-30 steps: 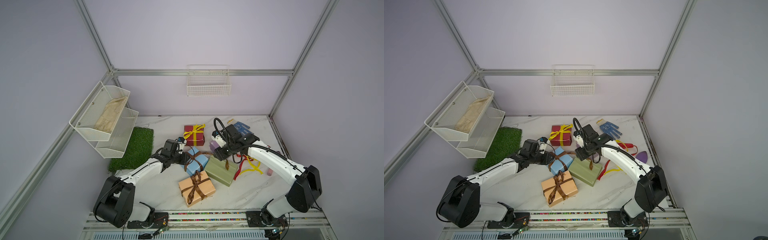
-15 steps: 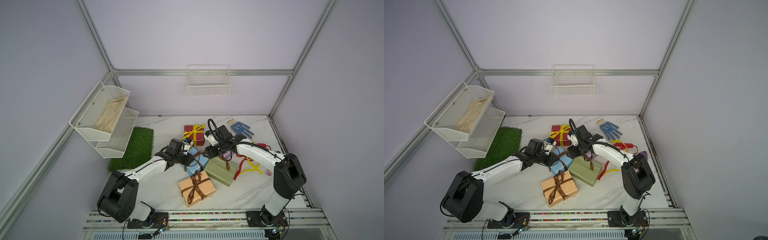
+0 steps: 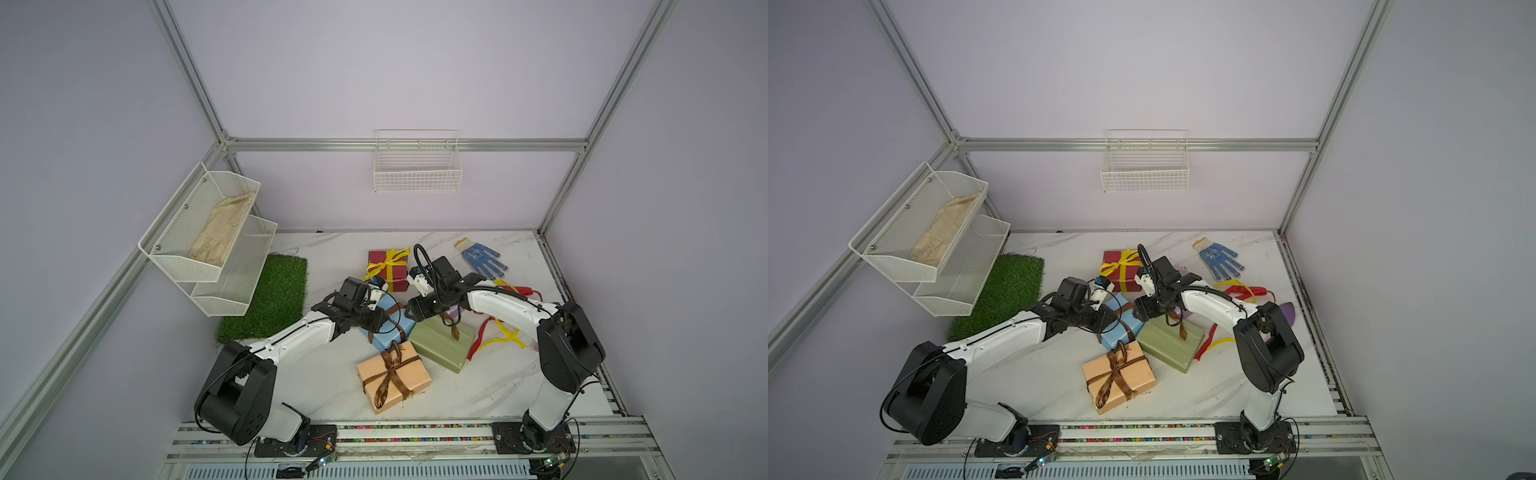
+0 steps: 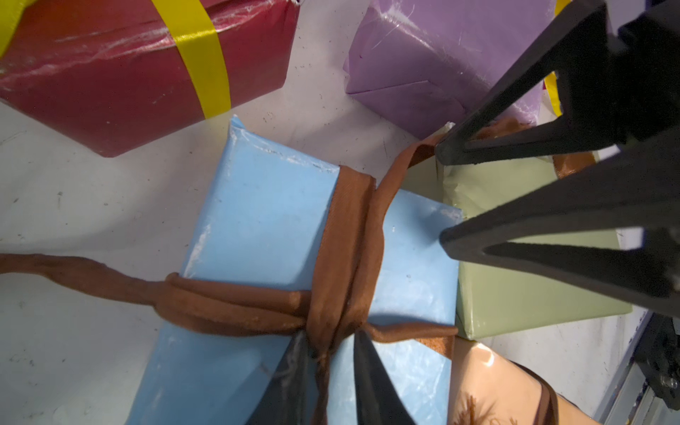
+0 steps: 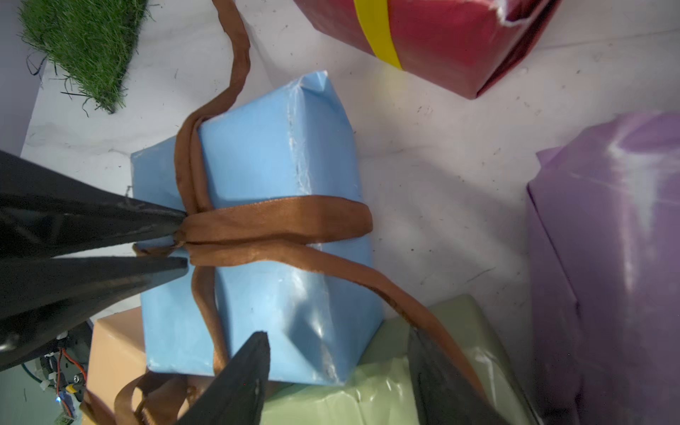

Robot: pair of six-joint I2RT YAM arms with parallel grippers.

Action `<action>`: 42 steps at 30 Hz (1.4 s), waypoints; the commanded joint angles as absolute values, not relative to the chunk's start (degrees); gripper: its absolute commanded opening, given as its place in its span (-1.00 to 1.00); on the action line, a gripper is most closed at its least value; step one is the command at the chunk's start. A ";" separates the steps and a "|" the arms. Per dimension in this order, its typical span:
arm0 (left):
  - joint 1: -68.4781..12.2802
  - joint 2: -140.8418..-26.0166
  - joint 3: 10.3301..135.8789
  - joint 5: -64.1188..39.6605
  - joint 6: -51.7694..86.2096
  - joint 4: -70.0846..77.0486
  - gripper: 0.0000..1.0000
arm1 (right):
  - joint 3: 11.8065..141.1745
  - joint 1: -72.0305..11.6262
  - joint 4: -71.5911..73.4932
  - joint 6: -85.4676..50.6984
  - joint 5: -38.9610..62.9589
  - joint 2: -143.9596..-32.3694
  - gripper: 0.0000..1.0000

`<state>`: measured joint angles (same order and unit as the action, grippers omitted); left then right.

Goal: Untie the ribbon bows on the gift boxes
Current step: Adjust the gift box at the center of the board.

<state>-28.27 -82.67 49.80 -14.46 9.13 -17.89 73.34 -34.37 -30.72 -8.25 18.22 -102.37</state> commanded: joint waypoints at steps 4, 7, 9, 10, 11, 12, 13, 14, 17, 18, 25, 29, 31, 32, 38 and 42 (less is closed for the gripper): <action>-30.35 -83.73 52.80 -8.17 7.61 -25.33 -0.52 | 72.62 -35.05 -27.84 -9.82 18.30 -103.91 0.30; -31.09 -83.87 53.26 -6.54 7.61 -26.17 -0.65 | 72.51 -35.07 -27.12 -10.32 17.78 -104.54 0.31; -31.20 -83.79 53.26 -5.91 7.57 -26.28 -0.81 | 72.60 -35.07 -27.00 -10.67 17.28 -105.15 0.31; -31.21 -83.88 53.33 -5.64 7.53 -26.30 -0.88 | 72.58 -35.07 -26.98 -11.05 16.95 -105.43 0.31; -31.20 -83.93 53.42 -5.33 7.48 -26.32 -0.95 | 72.59 -35.07 -25.44 -11.47 16.56 -105.79 0.31; -31.21 -84.08 53.59 -5.00 7.47 -26.29 -1.00 | 72.68 -35.07 -24.91 -11.88 16.17 -106.08 0.31; -31.21 -84.32 53.90 -4.61 7.47 -26.37 -1.00 | 72.83 -35.07 -24.51 -12.30 15.87 -106.40 0.31; -31.20 -84.54 54.20 -4.09 7.60 -26.42 -1.00 | 72.99 -35.07 -24.09 -12.78 15.42 -106.80 0.31; -31.23 -85.60 56.04 -2.43 7.81 -26.47 -1.00 | 73.43 -35.07 -23.15 -13.63 13.99 -108.03 0.31; -31.20 -85.96 56.87 -1.35 8.06 -26.65 -1.00 | 73.64 -35.07 -22.77 -13.62 13.97 -108.44 0.31; -30.42 -88.21 63.78 6.83 8.18 -27.42 -1.00 | 76.95 -35.04 -22.24 -14.30 11.10 -112.32 0.31; -29.05 -87.51 65.03 7.04 8.68 -27.33 -1.00 | 78.19 -35.04 -21.55 -16.01 9.03 -114.09 0.31; -28.58 -86.34 64.20 5.36 8.64 -27.40 -1.00 | 78.45 -34.99 -21.27 -16.58 8.00 -114.80 0.31; -28.40 -85.54 63.55 3.97 8.27 -27.46 -1.00 | 78.53 -35.04 -21.18 -16.85 7.68 -115.18 0.31; -28.30 -80.42 58.56 -9.03 6.22 -27.78 -1.00 | 78.26 -34.98 -21.18 -17.73 6.07 -116.32 0.31; -28.30 -76.78 56.16 -16.34 6.39 -26.54 -1.00 | 78.30 -35.02 -21.09 -18.26 5.31 -116.67 0.30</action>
